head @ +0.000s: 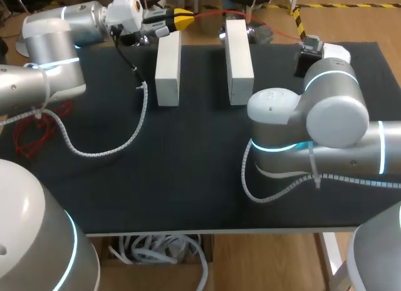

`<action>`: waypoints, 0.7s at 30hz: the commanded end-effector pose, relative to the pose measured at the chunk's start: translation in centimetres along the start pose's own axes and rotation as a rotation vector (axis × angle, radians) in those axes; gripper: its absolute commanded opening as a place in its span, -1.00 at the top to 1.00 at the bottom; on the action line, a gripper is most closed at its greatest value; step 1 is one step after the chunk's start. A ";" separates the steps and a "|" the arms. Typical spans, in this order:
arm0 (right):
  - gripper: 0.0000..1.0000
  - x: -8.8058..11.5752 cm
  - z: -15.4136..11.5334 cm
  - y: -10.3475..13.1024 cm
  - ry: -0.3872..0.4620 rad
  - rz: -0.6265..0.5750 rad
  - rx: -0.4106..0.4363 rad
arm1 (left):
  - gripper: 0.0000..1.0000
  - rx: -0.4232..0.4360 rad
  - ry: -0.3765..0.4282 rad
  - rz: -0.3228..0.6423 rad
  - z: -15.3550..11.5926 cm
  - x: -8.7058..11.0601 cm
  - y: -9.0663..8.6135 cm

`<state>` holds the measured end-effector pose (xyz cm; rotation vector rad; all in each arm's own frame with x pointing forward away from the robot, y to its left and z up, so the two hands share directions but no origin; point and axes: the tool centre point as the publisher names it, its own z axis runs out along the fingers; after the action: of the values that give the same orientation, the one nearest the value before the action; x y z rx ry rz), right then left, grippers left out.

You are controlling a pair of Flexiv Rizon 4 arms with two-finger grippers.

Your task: Grab the tape and strap the tape.

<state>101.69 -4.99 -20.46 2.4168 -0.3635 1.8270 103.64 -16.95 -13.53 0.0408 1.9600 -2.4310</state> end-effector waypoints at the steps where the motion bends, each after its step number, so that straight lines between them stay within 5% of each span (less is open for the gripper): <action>1: 1.00 0.4 -0.1 0.1 -0.010 -0.003 0.001 | 1.00 -0.382 -0.112 -0.219 1.7 1.0 -1.5; 6: 1.00 0.4 -0.1 0.1 -0.010 -0.003 0.001 | 1.00 -0.737 -0.262 -0.383 3.5 1.8 -0.9; 11: 1.00 0.4 -0.1 0.1 -0.010 -0.003 0.001 | 1.00 -1.027 -0.322 -0.398 5.3 2.6 0.4; 21: 1.00 0.4 -0.1 0.1 -0.010 -0.003 0.001 | 1.00 -1.301 -0.409 -0.323 6.0 4.0 -0.4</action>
<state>101.68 -4.99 -20.45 2.4175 -0.3633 1.8263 100.45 -22.78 -13.01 -0.4241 2.5811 -1.8885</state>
